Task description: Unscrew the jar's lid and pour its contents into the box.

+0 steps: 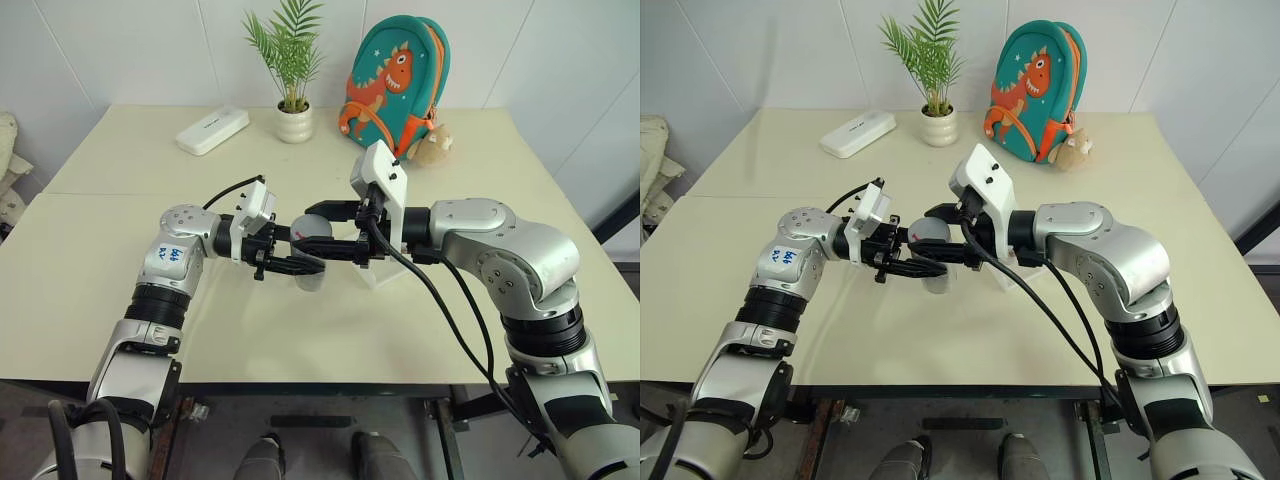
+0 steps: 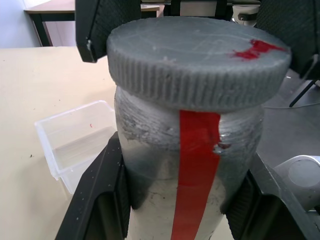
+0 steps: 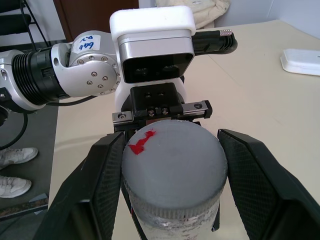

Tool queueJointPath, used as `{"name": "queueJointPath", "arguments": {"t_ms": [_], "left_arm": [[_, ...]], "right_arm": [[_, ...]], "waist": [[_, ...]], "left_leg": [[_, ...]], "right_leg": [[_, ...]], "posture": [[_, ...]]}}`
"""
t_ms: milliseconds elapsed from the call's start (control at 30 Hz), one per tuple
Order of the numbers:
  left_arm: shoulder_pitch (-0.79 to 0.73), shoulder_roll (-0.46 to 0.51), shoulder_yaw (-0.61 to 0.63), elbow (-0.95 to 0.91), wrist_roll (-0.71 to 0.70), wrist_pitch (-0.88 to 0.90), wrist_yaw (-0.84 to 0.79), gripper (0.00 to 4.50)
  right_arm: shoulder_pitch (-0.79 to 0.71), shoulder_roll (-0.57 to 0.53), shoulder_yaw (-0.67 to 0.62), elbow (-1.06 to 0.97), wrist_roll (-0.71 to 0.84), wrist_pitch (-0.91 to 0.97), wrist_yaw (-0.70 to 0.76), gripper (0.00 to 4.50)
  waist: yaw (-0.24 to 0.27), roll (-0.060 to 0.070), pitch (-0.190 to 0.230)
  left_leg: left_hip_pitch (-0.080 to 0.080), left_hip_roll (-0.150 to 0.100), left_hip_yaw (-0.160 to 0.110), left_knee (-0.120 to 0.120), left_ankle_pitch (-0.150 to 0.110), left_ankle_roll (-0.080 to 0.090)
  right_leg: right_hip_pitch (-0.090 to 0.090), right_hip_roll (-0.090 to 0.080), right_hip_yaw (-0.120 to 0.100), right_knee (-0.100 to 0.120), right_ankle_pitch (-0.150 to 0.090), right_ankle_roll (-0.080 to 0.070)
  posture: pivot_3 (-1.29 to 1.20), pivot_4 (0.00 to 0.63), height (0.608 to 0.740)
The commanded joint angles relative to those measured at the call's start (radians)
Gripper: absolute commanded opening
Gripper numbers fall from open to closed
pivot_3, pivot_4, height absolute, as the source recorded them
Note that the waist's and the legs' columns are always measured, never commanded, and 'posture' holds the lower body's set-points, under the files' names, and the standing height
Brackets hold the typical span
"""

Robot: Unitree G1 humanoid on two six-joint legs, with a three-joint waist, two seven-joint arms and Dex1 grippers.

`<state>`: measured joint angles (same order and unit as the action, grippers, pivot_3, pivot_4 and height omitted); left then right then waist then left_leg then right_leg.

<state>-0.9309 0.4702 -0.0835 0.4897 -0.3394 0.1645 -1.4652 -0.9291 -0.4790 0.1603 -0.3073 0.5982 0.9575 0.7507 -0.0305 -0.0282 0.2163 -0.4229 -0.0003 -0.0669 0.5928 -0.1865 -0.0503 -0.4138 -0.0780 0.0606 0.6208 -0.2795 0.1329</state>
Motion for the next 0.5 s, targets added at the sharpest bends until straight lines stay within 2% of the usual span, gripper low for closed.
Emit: {"name": "queueJointPath", "arguments": {"t_ms": [33,500], "left_arm": [[-0.025,0.001,0.005,-0.010,0.001,-0.013,-0.004,1.94],[-0.012,0.005,-0.009,-0.015,0.012,0.001,-0.013,1.94]], "right_arm": [[-0.020,0.001,-0.007,-0.024,-0.006,-0.021,0.003,2.91],[-0.085,-0.031,-0.054,0.035,-0.040,-0.062,0.020,2.91]], "waist": [[0.000,0.000,0.000],[0.001,0.000,0.000]], "left_leg": [[0.000,0.000,0.000,0.000,0.000,0.000],[0.000,0.000,0.000,0.000,0.000,0.000]], "right_leg": [[0.000,0.000,0.000,0.000,0.000,0.000],[0.000,0.000,0.000,0.000,0.000,0.000]], "posture": [[0.00,0.150,0.740],[0.00,0.150,0.740]]}}
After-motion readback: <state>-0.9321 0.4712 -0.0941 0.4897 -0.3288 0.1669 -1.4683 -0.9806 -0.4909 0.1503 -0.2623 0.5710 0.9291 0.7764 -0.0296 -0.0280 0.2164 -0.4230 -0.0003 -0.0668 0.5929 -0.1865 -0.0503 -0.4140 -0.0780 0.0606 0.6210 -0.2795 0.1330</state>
